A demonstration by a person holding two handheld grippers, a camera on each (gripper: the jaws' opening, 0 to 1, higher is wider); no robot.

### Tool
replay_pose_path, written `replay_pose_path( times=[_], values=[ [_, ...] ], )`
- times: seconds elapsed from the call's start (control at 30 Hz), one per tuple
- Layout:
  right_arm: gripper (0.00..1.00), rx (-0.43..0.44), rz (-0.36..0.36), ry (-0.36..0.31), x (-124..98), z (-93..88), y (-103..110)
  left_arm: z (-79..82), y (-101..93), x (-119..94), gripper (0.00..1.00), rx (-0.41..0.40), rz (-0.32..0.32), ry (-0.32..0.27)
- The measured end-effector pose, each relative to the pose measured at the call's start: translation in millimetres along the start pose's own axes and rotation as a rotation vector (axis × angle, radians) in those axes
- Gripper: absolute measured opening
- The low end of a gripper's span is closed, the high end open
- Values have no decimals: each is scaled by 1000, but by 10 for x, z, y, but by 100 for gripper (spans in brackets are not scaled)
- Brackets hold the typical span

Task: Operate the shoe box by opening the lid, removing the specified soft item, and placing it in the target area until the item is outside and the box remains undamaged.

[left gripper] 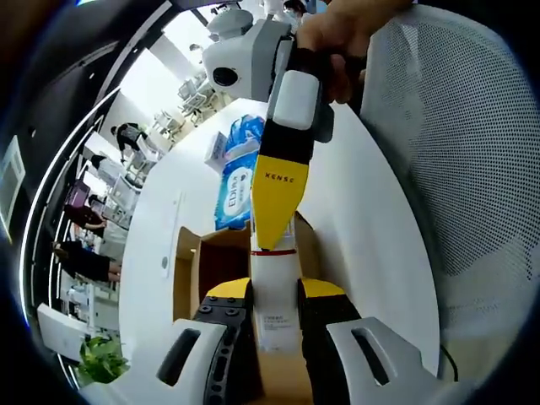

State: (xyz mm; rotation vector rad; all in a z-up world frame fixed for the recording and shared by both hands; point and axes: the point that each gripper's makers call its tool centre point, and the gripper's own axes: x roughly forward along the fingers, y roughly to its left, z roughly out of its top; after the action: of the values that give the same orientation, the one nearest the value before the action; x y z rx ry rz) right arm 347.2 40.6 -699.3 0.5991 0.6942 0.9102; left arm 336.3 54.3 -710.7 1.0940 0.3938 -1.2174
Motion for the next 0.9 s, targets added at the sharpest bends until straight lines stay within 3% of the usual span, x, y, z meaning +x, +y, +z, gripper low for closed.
replay_pose_path(
  times=[0.27, 0.67, 0.9],
  values=[
    [16, 17, 1, 35, -1, -77, -3, -31, -7, 16, 20, 43, -2, -5],
    [16, 11, -14, 30, -6, -70, 9, -66, -1, 32, 20, 25, -3, -6],
    [16, 23, -14, 11, -36, 3, 2, -107, 101, 45, 20, 25, 21, -27]
  ],
)
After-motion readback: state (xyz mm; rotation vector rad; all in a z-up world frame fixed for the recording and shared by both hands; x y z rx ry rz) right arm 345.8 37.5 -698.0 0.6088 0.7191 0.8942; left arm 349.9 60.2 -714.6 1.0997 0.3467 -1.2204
